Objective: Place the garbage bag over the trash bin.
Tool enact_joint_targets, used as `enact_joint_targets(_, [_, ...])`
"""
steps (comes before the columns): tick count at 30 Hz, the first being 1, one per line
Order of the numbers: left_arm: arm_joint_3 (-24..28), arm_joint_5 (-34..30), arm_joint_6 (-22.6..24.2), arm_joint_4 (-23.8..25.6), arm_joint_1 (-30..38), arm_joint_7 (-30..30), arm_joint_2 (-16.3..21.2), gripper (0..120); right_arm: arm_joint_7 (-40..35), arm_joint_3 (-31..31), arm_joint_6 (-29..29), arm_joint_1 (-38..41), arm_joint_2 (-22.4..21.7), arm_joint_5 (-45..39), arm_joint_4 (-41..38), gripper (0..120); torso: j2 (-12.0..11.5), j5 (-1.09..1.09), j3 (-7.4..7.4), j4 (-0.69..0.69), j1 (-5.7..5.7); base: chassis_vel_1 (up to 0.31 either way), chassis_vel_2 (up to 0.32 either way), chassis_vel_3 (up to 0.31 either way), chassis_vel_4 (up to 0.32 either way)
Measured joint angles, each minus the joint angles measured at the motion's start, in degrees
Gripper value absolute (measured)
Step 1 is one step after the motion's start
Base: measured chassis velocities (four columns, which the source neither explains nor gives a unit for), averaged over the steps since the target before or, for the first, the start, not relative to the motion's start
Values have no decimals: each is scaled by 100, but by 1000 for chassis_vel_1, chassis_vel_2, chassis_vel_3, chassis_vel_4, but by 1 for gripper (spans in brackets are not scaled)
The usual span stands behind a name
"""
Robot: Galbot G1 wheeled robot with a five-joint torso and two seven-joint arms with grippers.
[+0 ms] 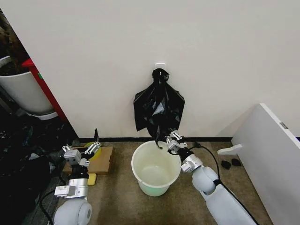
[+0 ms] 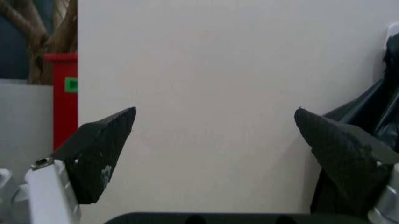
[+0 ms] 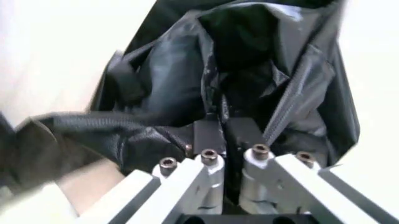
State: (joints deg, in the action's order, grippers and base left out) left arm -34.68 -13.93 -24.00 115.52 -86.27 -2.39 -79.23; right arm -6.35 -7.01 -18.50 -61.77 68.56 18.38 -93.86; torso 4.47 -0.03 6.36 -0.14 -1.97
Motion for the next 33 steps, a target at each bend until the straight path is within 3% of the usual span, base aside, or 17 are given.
enact_joint_targets(4, [130,-245,32,7,170,141,376,100,233,200,-139,-116,-117,-1651,-402,0,1,-3,0,-1,0,0,0,0,0])
enact_joint_targets(6, [362,-760,35,-59,391,508,849,100,575,341,-353,-185,-193,-3094,-731,0,1,-3,-1,1,0,0,0,0,0])
enact_joint_targets(7, [362,-760,35,-59,391,508,849,100,575,341,-353,-185,-193,-3094,-731,0,1,-3,-1,1,0,0,0,0,0])
enact_joint_targets(10, [907,-1733,196,-209,899,1160,1670,100,1149,441,-575,-235,-246,-4388,-991,0,2,-1,-1,-3,1,0,0,0,0])
enact_joint_targets(11, [907,-1733,196,-209,899,1160,1670,100,1149,441,-575,-235,-246,-4388,-991,0,2,-1,-1,-3,1,0,0,0,0])
enact_joint_targets(14, [1331,-2141,450,-600,1521,1564,2257,100,1510,592,-668,-153,-209,-4826,-976,0,2,2,-1,2,1,0,0,0,0])
enact_joint_targets(17, [1683,-2153,645,-1004,2091,1740,2432,100,1648,624,-716,-145,-169,-4881,-949,0,1,-4,0,2,0,0,0,0,0])
enact_joint_targets(21, [2224,-1871,936,-1532,2871,1868,2519,100,1836,625,-786,-151,-130,-4915,-955,0,1,1,0,-5,0,0,0,0,0])
enact_joint_targets(25, [2802,-908,1043,-2083,3471,1833,2518,100,2000,567,-825,-179,-85,-4872,-980,0,1,0,1,-1,0,0,0,0,0])
enact_joint_targets(26, [2802,-908,1043,-2083,3471,1833,2518,100,2000,567,-825,-179,-85,-4872,-980,0,1,0,1,-1,0,0,0,0,0])
enact_joint_targets(30, [3014,176,1041,-2376,3825,1932,2454,100,2036,531,-832,-215,-43,-4766,-983,0,1,0,0,-1,0,0,0,0,0])
enact_joint_targets(33, [3013,425,1039,-2418,3877,1948,2401,99,2049,518,-839,-221,-23,-4714,-970,0,1,-1,0,0,0,0,0,0,0])
